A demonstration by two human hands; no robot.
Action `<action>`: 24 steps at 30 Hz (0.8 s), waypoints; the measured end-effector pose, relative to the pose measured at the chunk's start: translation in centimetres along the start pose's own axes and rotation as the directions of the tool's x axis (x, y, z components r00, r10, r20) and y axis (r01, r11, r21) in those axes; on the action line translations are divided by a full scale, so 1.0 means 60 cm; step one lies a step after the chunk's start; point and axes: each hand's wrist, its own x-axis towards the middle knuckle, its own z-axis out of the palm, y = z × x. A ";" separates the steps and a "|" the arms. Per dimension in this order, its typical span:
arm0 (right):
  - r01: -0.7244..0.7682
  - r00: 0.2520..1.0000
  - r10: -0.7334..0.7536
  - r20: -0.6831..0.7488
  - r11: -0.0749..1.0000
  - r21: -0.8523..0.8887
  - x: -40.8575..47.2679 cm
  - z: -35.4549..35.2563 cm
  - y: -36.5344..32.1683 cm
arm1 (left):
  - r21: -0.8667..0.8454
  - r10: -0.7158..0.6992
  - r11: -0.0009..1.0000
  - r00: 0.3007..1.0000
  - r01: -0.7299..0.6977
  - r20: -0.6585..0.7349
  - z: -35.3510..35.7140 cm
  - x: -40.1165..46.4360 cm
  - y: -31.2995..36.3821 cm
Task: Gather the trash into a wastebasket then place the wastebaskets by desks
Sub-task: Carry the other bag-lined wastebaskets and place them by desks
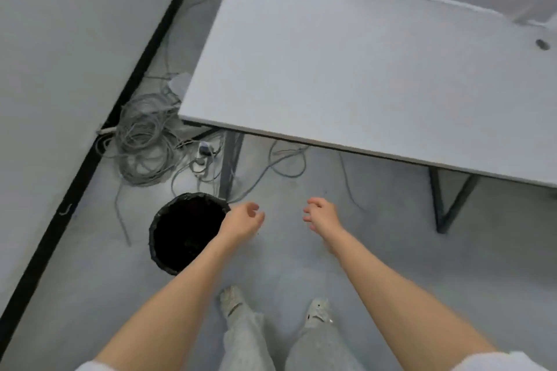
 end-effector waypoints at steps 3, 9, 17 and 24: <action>0.009 0.987 0.020 -0.161 0.984 0.176 -0.030 -0.172 0.062 | 0.174 0.127 0.973 0.983 -0.150 0.136 0.116 -0.028 0.138; 0.027 0.893 0.192 -0.406 0.879 0.476 -0.126 -0.493 0.274 | 0.412 0.296 0.778 0.855 -0.475 0.427 0.421 -0.120 0.361; -0.156 0.748 0.524 -0.407 0.735 0.660 -0.256 -0.813 0.639 | 0.499 0.236 0.431 0.627 -0.752 0.742 0.866 -0.278 0.547; -0.205 0.615 0.688 -0.387 0.613 0.763 -0.299 -0.983 0.803 | 0.430 0.172 0.177 0.458 -0.885 0.872 1.124 -0.341 0.677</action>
